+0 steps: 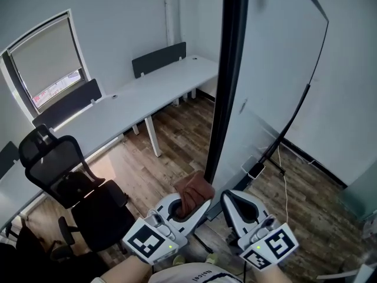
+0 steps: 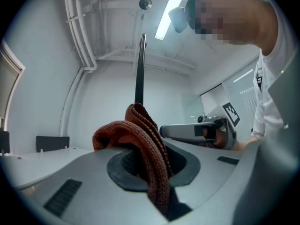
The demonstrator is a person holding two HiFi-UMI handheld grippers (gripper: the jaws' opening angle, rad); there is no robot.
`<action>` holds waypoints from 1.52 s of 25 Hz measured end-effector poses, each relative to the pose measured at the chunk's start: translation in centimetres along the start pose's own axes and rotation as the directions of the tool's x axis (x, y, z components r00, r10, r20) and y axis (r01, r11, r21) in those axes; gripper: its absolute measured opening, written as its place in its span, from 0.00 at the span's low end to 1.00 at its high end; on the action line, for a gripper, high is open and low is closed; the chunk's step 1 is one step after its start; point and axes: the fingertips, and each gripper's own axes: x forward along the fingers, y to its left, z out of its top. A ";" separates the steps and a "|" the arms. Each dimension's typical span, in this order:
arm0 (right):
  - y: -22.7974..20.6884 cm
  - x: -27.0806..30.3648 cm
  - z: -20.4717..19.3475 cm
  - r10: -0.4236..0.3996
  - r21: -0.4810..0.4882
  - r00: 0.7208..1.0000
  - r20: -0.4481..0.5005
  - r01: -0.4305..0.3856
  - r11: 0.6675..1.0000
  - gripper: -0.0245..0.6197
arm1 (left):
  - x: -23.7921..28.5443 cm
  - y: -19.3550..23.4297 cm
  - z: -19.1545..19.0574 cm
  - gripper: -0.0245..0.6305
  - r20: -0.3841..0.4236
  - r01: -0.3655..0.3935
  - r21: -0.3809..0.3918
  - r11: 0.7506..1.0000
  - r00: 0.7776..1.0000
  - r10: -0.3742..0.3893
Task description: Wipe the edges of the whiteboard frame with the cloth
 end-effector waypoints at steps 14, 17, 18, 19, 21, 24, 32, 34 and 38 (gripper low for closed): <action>0.0 0.1 4.1 0.070 -0.049 0.995 0.067 -0.067 0.997 0.04 | 0.7 0.0 5.6 0.13 0.037 0.028 0.051 0.998 0.999 -0.030; 0.2 0.2 4.8 0.087 -0.066 0.993 0.074 -0.082 0.994 0.04 | 0.7 0.0 6.5 0.13 0.039 0.035 0.051 0.998 0.999 -0.037; 0.2 0.3 5.1 0.093 -0.073 0.993 0.076 -0.088 0.994 0.04 | 0.8 0.1 6.7 0.13 0.033 0.037 0.053 0.998 0.999 -0.039; 0.2 0.3 5.4 0.099 -0.080 0.992 0.079 -0.093 0.992 0.04 | 0.8 0.1 6.9 0.13 0.026 0.038 0.055 0.998 0.999 -0.040; 0.2 0.5 6.1 0.112 -0.094 0.990 0.082 -0.105 0.990 0.04 | 1.0 0.1 7.4 0.13 0.026 0.040 0.062 0.997 0.999 -0.042; 0.5 0.7 7.1 0.135 -0.109 0.987 0.089 -0.125 0.986 0.04 | 1.1 0.1 8.5 0.13 0.034 0.048 0.064 0.997 0.998 -0.051; 1.0 1.2 10.2 0.194 -0.123 0.974 0.115 -0.180 0.976 0.04 | 1.4 0.0 11.7 0.13 0.053 0.088 0.075 0.993 0.994 -0.092; 1.2 1.4 11.0 0.205 -0.132 0.971 0.123 -0.189 0.973 0.04 | 1.4 0.2 12.5 0.13 0.061 0.097 0.076 0.992 0.993 -0.101; 1.7 1.4 12.5 0.223 -0.152 0.964 0.144 -0.201 0.968 0.04 | 1.5 0.3 15.0 0.13 0.091 0.129 0.066 0.990 0.987 -0.134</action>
